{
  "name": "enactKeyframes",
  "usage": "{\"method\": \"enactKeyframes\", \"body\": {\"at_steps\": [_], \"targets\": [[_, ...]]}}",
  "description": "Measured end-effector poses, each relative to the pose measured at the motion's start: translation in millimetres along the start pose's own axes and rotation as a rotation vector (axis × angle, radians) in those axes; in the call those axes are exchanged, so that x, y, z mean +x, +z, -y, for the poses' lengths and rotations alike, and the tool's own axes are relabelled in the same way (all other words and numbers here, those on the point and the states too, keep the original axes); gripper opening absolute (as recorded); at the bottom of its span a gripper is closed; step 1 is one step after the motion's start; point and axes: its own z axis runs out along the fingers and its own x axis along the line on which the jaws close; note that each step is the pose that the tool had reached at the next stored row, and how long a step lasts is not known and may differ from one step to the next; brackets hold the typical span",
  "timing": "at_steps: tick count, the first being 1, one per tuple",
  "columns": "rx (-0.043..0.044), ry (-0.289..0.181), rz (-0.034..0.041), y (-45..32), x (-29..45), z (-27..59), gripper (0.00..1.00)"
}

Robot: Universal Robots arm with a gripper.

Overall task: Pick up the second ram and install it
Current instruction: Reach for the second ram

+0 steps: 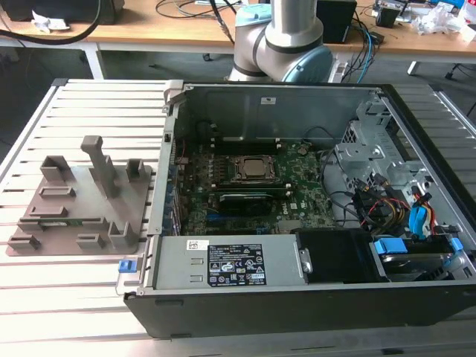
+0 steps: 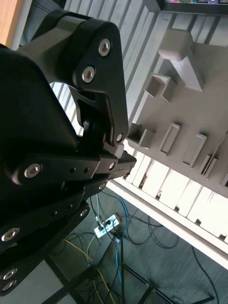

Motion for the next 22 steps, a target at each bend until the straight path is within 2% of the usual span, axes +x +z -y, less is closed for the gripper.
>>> {"method": "enactKeyframes", "body": {"at_steps": [1, 3, 4, 5, 7, 11, 14, 22], "targets": [[0.0164, -0.001, 0.0010, 0.4, -5.2, -0.3, 0.11], [0.0286, -0.001, 0.0018, 0.8, -12.7, -0.4, 0.11], [0.0345, -0.001, 0.0016, 1.4, -20.0, -0.2, 0.11], [0.0374, -0.001, 0.0011, 2.4, -28.4, 0.0, 0.11], [0.0384, -0.001, -0.0030, 5.2, -49.6, 1.2, 0.11], [0.0387, -0.001, -0.0074, 10.6, -69.3, 0.3, 0.11], [0.0387, -0.001, -0.0083, 13.2, -76.7, -0.1, 0.11], [0.0387, -0.001, -0.0083, 13.2, -77.1, -0.2, 0.11]]}}
